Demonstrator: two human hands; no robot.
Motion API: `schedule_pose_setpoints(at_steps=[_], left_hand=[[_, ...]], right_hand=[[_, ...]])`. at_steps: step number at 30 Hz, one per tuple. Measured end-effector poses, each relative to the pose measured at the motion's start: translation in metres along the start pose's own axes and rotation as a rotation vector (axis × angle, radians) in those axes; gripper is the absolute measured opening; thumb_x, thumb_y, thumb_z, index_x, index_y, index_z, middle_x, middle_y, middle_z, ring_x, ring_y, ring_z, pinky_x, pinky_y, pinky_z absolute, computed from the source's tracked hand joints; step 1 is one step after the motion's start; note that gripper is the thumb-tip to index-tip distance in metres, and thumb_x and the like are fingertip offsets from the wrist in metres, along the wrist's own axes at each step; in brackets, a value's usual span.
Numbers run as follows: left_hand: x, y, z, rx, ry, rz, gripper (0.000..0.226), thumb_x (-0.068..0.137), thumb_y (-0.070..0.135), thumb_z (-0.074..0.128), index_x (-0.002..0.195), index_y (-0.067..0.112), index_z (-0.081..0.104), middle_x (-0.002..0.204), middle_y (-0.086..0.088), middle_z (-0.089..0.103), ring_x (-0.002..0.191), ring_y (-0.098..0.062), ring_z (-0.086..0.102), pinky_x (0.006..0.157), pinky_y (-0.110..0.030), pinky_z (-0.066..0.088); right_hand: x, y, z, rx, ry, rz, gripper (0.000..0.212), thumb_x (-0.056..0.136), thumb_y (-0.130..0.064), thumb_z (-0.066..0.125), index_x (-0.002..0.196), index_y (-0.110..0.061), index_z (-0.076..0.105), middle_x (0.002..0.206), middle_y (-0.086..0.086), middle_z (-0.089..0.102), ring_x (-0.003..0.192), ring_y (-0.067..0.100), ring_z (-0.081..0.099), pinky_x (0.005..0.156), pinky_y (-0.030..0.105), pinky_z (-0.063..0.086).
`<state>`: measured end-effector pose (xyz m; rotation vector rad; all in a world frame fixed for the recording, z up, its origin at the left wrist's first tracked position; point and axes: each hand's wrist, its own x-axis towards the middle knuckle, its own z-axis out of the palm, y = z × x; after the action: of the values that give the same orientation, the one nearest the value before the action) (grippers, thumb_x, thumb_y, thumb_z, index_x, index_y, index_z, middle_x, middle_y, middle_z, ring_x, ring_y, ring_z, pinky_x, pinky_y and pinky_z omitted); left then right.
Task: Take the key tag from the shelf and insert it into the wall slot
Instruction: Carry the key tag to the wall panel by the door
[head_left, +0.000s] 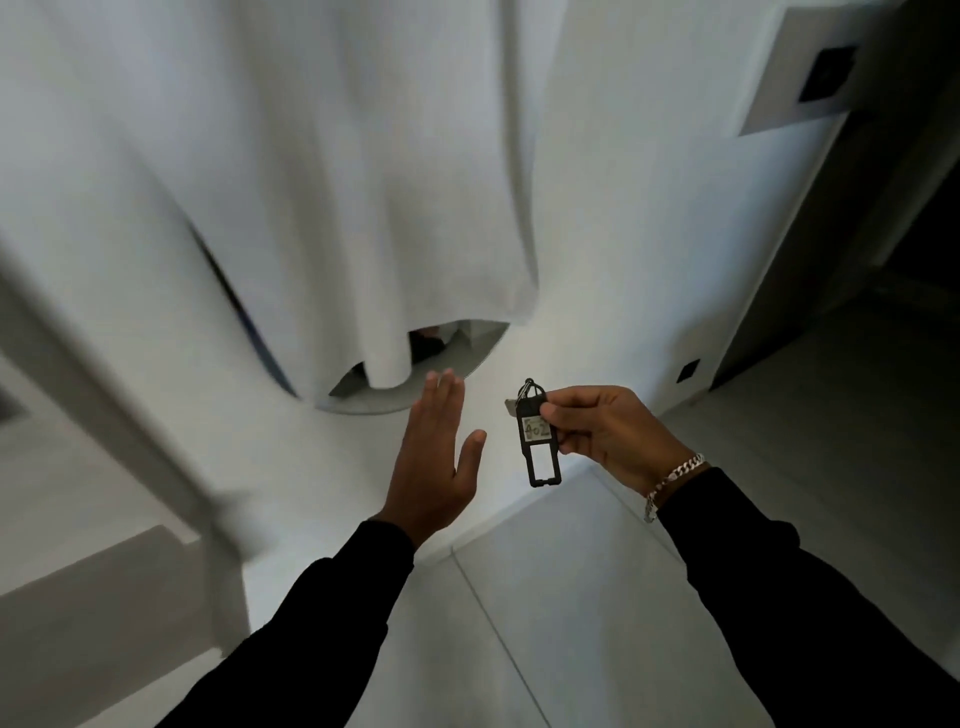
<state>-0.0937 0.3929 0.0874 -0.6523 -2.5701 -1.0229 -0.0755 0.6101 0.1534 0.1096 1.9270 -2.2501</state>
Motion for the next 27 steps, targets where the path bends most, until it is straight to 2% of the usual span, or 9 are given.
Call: schedule_pose_setpoints(at_steps=[7,10,14,17,27], left_hand=[[0.098,0.028,0.068,-0.068,0.003,0.15,0.067,0.098,0.041,0.03,0.155,0.01,0.015,0.167,-0.004,0.012,0.156,-0.014,-0.002,0.129,-0.044,0.008],[0.144,0.04,0.101,-0.102,-0.015,0.222,0.066,0.099,0.041,0.03,0.156,0.011,0.014,0.168,-0.002,0.01,0.155,-0.013,-0.004,0.128,-0.041,0.005],[0.217,0.06,0.144,-0.148,-0.065,0.297,0.064,0.1,0.037,0.033,0.155,0.01,0.015,0.167,-0.003,0.011,0.156,-0.014,-0.003,0.129,-0.042,0.005],[0.264,0.081,0.178,-0.161,-0.104,0.361,0.065,0.099,0.039,0.031,0.155,0.009,0.018,0.167,-0.006,0.014,0.156,-0.016,0.0,0.129,-0.043,0.007],[0.374,0.154,0.321,-0.219,-0.176,0.41,0.064,0.1,0.038,0.033,0.155,0.01,0.017,0.167,-0.005,0.014,0.156,-0.015,0.0,0.129,-0.043,0.006]], right_hand=[[0.029,-0.031,-0.09,-0.005,0.079,-0.067,0.022,0.081,-0.007,0.07,0.101,0.003,0.072,0.086,0.014,0.073,0.066,0.016,0.061,0.056,0.02,0.053],[0.044,-0.047,-0.125,-0.017,0.112,-0.09,0.022,0.082,-0.005,0.068,0.102,0.004,0.072,0.078,0.008,0.073,0.06,0.011,0.061,0.056,0.02,0.053],[0.067,-0.077,-0.179,-0.004,0.255,-0.097,0.018,0.083,0.0,0.065,0.099,0.005,0.071,0.074,0.009,0.071,0.058,0.012,0.058,0.053,0.019,0.052],[0.084,-0.097,-0.222,-0.017,0.336,-0.11,0.019,0.084,0.0,0.064,0.101,0.007,0.07,0.078,0.013,0.066,0.058,0.013,0.056,0.052,0.018,0.051],[0.131,-0.125,-0.397,0.029,0.403,-0.155,0.015,0.083,-0.001,0.064,0.096,0.001,0.073,0.076,0.012,0.064,0.058,0.011,0.055,0.047,0.015,0.049]])
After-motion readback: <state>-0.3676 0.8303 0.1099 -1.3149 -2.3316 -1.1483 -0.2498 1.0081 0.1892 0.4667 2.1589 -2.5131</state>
